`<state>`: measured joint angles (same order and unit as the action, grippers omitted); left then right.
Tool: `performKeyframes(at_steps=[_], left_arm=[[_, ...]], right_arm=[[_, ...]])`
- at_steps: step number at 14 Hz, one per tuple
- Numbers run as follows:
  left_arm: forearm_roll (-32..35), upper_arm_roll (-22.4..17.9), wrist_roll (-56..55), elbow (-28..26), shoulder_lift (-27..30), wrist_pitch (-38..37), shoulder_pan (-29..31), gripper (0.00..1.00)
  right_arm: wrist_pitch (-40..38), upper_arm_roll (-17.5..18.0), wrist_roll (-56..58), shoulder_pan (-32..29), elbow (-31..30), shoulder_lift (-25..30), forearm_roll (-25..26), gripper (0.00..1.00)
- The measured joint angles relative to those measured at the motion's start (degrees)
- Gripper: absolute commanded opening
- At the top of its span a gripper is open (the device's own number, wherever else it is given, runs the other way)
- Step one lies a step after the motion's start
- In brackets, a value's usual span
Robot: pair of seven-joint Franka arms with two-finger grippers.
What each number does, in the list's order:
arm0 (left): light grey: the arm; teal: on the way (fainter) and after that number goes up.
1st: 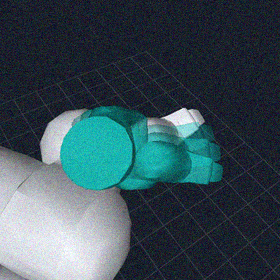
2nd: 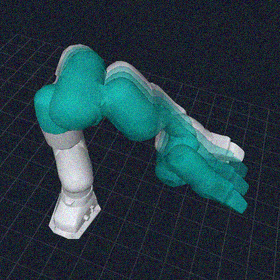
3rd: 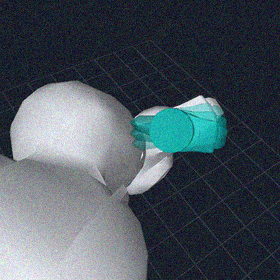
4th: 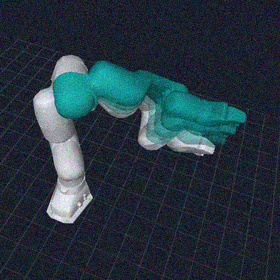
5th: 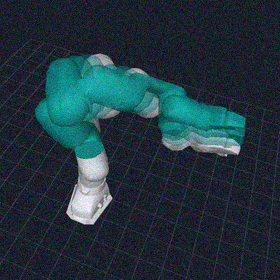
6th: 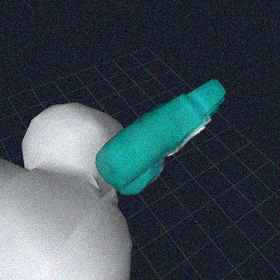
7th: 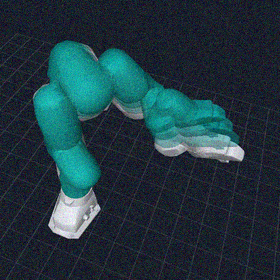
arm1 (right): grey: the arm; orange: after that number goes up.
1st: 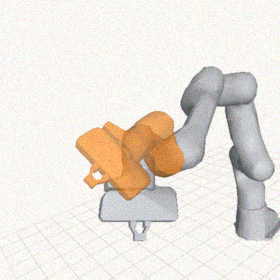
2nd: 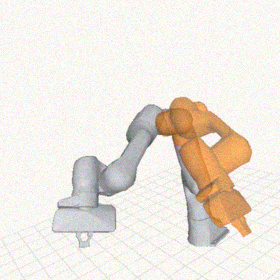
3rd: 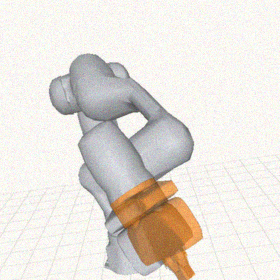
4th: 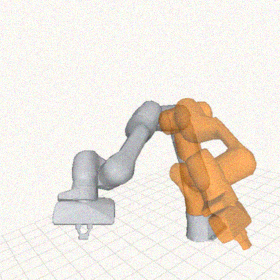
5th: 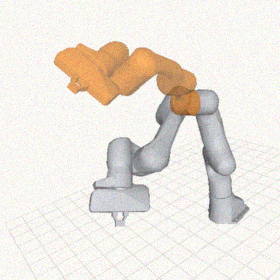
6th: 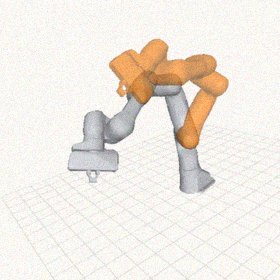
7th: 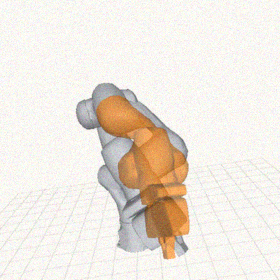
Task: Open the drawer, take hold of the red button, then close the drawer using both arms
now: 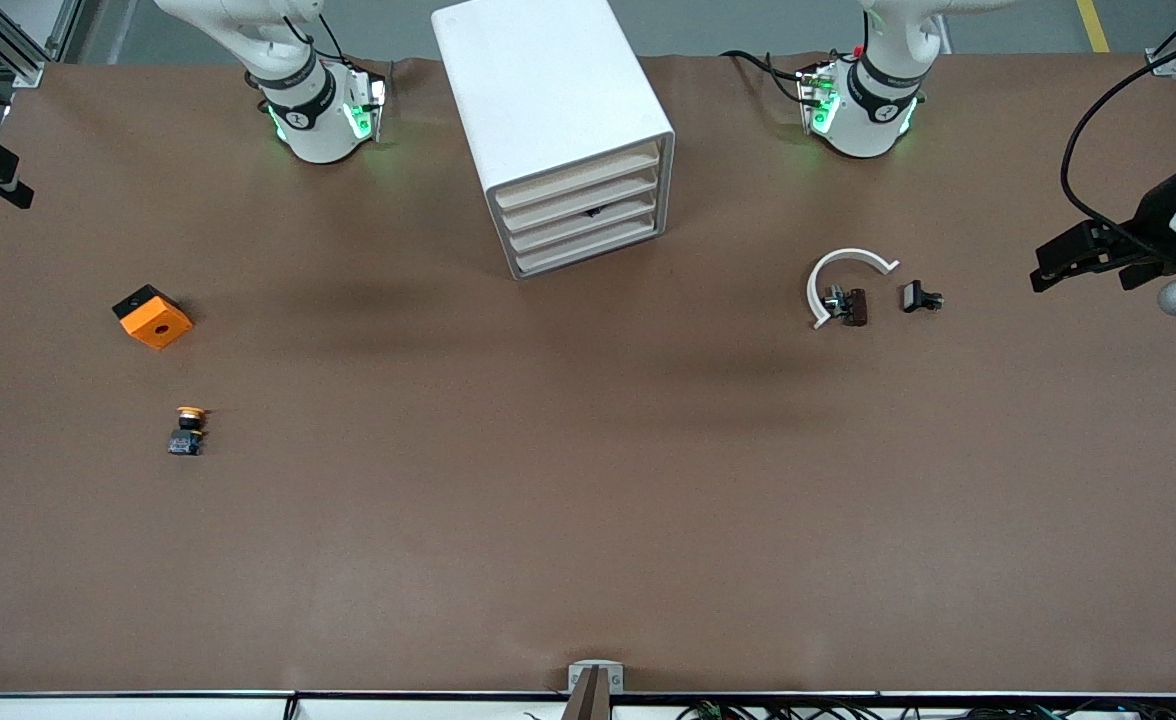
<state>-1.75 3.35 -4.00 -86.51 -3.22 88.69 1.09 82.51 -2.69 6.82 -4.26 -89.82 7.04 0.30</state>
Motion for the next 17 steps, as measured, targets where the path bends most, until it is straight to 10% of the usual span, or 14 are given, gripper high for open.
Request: performKeyframes(at_steps=[17], left_arm=[[1.8,0.1,-0.1,-0.8,-9.2,1.1,-1.2,1.0]], right_arm=[[-0.1,0.0,0.0,0.0,0.0,0.0,0.0,1.0]])
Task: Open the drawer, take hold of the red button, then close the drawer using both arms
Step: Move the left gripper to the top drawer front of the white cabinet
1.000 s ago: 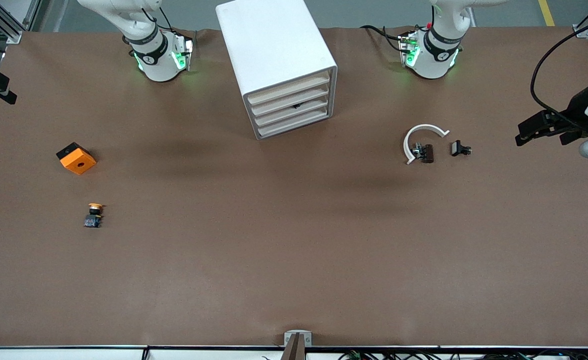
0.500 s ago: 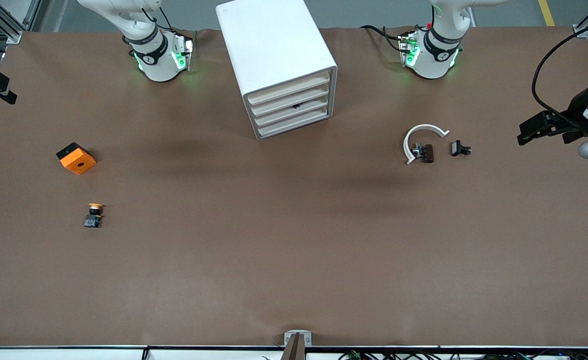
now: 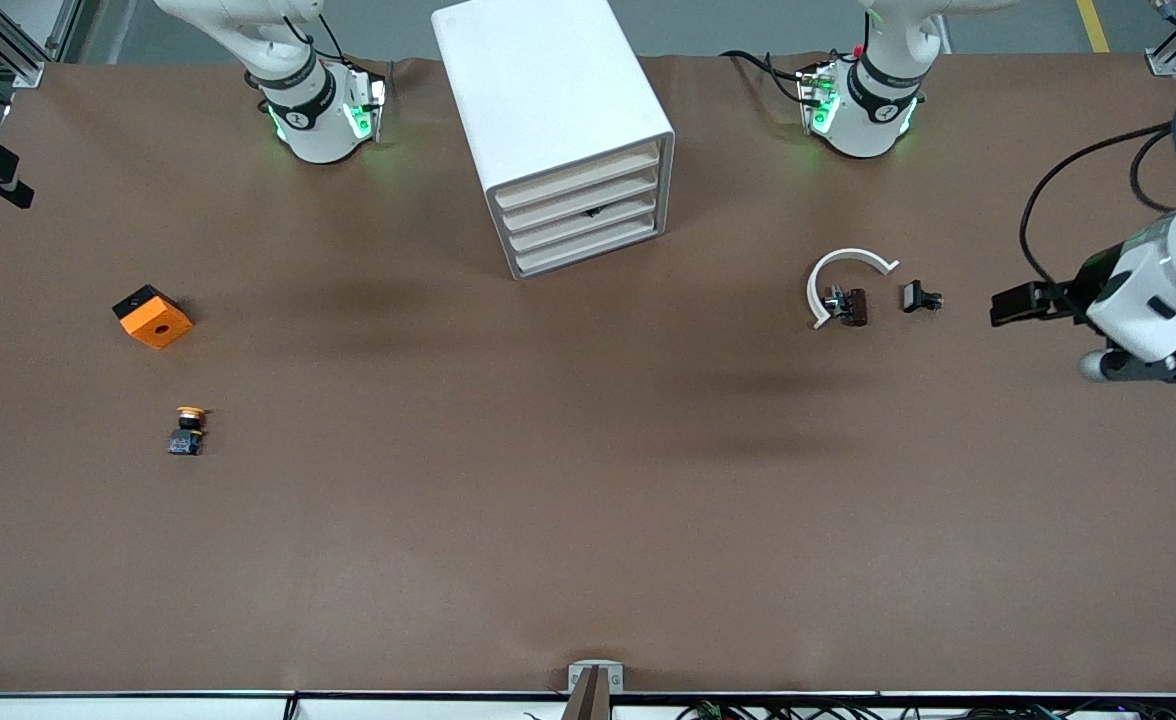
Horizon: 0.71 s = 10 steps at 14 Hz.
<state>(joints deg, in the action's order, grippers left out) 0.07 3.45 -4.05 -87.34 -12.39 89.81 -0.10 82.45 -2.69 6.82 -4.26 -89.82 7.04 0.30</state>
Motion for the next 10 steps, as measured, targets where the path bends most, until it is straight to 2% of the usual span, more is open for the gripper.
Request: performKeyframes(at_steps=[3,10], left_arm=[[-0.7,0.2,-3.3,0.0,-3.3,3.0,-1.9,1.0],[-1.7,0.3,-19.5,0.2,-7.8,6.7,-7.8,1.0]], right_arm=[[0.0,0.0,0.0,0.0,0.0,0.0,0.0,1.0],[0.0,0.0,0.0,0.0,0.0,0.0,0.0,1.0]])
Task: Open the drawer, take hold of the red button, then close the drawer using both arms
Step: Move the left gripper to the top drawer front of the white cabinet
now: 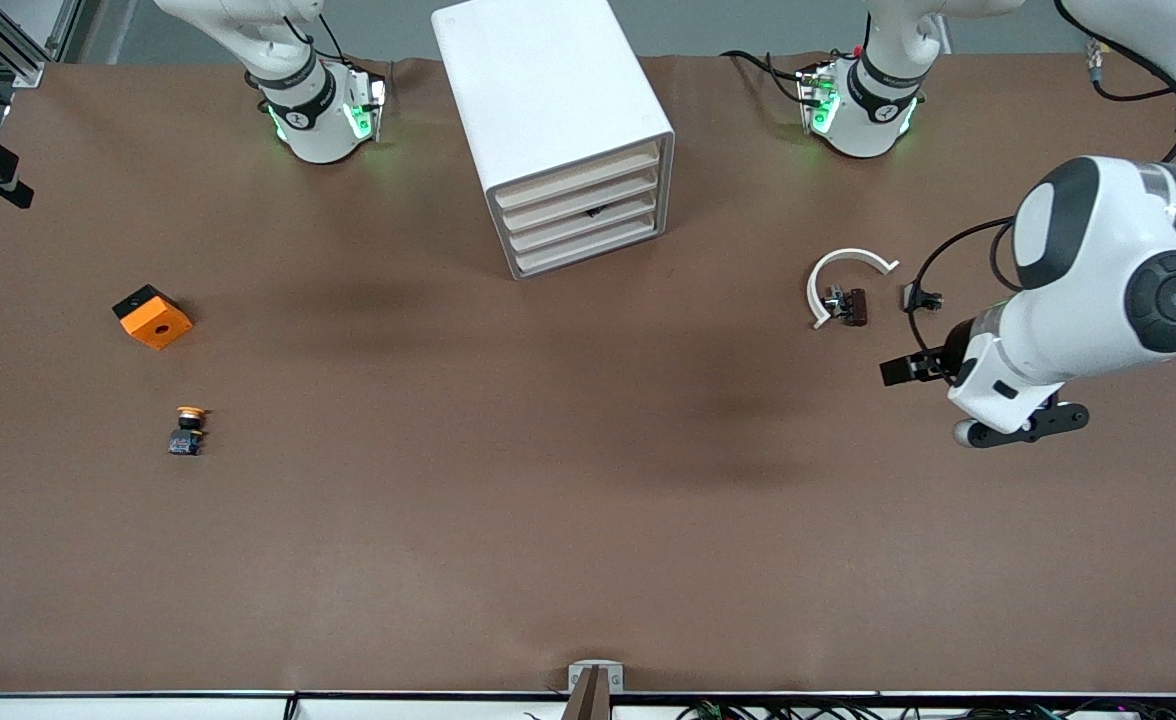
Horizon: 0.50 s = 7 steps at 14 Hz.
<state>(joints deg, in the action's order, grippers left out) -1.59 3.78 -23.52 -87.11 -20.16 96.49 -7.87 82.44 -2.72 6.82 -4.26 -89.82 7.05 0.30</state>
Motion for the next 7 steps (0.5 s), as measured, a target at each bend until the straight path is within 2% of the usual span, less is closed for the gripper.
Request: performKeyframes(at_steps=[3,7], left_arm=[[-0.4,0.0,-6.8,0.1,-1.2,0.0,-2.1,1.0],[-7.0,0.0,-22.1,0.1,-1.5,0.0,-4.3,1.0]], right_arm=[[0.0,0.0,0.0,0.0,0.0,0.0,0.0,1.0],[-0.5,-0.1,0.0,0.0,0.6,0.1,0.0,1.0]])
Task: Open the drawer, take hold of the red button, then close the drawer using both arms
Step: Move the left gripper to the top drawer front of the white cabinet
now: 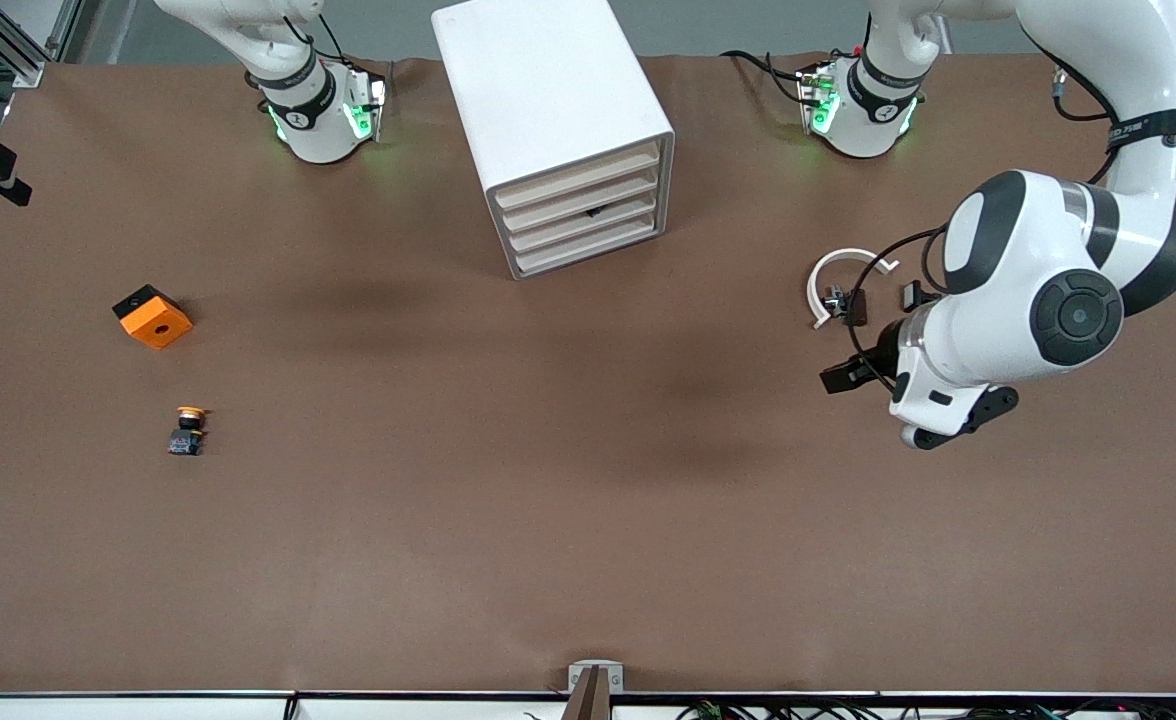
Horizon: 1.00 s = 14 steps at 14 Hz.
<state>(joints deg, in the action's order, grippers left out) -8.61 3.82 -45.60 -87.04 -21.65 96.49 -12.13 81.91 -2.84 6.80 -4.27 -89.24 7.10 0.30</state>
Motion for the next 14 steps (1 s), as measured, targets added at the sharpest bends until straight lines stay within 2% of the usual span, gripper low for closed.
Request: performKeyframes(at_steps=[7,12,14], left_arm=[[-11.8,0.0,-25.1,2.2,-3.6,-0.5,-0.5,1.0],[-22.7,0.0,-47.0,5.5,-9.9,-1.0,-1.2,1.0],[-27.1,-0.1,-51.5,6.0,-13.3,-4.0,-1.1,1.0]], right_arm=[[0.1,-0.7,-0.1,-0.6,0.1,-1.3,0.0,1.0],[3.7,-0.7,0.0,-0.9,0.1,-6.7,0.1,1.0],[4.7,-0.7,0.0,-0.9,0.1,-10.3,0.1,1.0]])
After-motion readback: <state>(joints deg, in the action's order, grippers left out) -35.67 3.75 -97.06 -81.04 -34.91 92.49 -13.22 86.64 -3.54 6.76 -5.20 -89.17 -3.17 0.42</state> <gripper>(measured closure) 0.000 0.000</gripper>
